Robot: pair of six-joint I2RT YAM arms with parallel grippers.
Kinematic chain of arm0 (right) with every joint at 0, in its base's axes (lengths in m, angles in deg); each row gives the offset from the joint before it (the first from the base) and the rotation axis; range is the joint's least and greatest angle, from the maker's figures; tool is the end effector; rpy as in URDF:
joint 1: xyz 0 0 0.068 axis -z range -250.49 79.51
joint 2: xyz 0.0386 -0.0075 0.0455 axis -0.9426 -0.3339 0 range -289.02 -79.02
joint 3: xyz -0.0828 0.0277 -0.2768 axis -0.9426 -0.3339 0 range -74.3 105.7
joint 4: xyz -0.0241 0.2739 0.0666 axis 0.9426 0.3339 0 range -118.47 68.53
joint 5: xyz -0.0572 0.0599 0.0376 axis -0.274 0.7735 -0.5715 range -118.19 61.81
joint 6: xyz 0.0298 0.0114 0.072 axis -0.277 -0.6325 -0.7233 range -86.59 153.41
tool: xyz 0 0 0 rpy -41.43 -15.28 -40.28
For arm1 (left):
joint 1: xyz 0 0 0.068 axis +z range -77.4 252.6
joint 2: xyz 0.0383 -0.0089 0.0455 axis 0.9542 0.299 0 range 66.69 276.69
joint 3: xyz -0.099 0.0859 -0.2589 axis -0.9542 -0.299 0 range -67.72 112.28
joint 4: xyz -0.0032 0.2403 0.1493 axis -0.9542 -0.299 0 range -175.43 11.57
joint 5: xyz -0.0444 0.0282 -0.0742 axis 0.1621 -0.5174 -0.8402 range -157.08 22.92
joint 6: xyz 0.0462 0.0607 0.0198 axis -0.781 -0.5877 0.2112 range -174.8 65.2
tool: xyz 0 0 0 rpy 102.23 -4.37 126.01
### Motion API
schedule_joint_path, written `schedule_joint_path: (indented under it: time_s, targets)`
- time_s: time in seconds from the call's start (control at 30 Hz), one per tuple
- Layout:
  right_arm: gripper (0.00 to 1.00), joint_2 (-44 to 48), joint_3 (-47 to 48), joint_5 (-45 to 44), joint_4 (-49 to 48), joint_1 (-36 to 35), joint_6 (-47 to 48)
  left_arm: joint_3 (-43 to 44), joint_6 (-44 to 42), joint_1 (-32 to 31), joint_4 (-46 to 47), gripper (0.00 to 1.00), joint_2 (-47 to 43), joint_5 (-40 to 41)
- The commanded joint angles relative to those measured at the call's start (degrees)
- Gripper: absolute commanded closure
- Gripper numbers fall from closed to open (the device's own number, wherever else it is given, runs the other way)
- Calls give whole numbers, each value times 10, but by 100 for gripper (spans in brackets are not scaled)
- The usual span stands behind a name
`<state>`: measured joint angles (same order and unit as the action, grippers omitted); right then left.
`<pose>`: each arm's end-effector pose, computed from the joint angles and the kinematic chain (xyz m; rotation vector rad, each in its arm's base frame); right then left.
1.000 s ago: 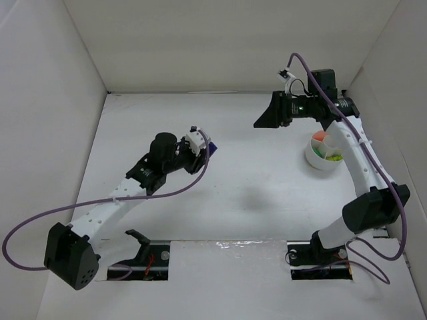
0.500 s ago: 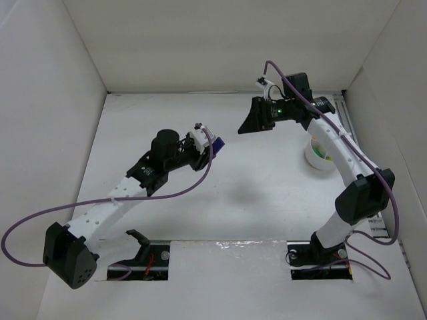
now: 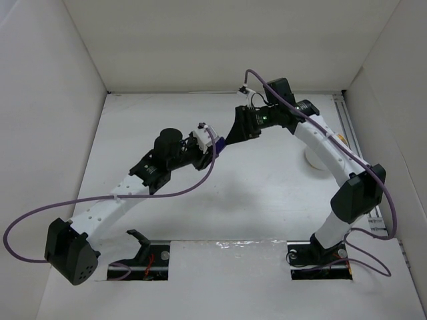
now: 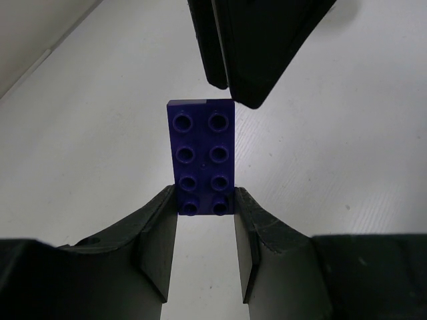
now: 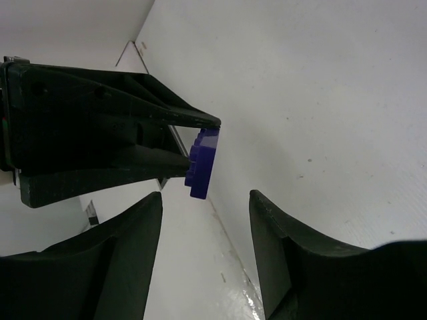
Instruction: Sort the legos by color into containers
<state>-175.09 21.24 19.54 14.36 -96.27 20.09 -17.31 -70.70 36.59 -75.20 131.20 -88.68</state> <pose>0.3431 0.2210 0.3694 -0.6933 2.2647 1.3056 0.2340 -0.2009 0.3351 1.0210 1.4628 -0.5853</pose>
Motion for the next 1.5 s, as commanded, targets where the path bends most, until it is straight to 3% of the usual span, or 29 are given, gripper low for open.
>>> schedule_joint_path:
  time_s: [0.0, 0.37, 0.53, 0.6, 0.77, 0.9, 0.93, 1.03, 1.07, 1.13, 1.2, 1.3, 1.47]
  targets:
    - [40, -9, 31, 11, -20, -8, -2, 24, -4, -7, 24, 100, -4, -10]
    - [43, -21, 38, 22, -23, -31, -2, 19, -9, -13, 29, 100, -4, -10]
    - [62, -27, 38, 40, -28, -37, -2, 19, -9, -13, 35, 100, -4, -5]
    - [79, -27, 38, 46, -28, -37, -2, 19, -9, -13, 35, 100, -10, 1]
    - [94, -32, 38, 46, -34, -37, -7, 13, -9, -13, 35, 99, -10, 7]
    - [97, -32, 38, 40, -34, -42, -7, 13, -2, -13, 35, 72, -10, 7]
    - [99, -32, 38, 40, -34, -42, -7, 13, -2, -13, 35, 54, -10, 14]
    - [100, -26, 38, 26, -39, -42, -7, 7, 3, -13, 35, 34, -15, 21]
    - [100, -26, 32, 26, -39, -42, -7, 7, 9, -13, 35, 17, -21, 21]
    - [100, -19, 27, 15, -39, -42, -7, 2, 9, -13, 28, 6, -29, 21]
    - [100, -5, 27, -4, -39, -42, -2, 2, 16, -13, 22, 0, -44, 27]
    - [100, 17, 16, -45, -33, -31, 22, -11, 28, -13, 9, 0, -74, 32]
    - [100, 49, -5, -152, -21, 70, 93, -26, 42, -6, -35, 0, -123, 72]
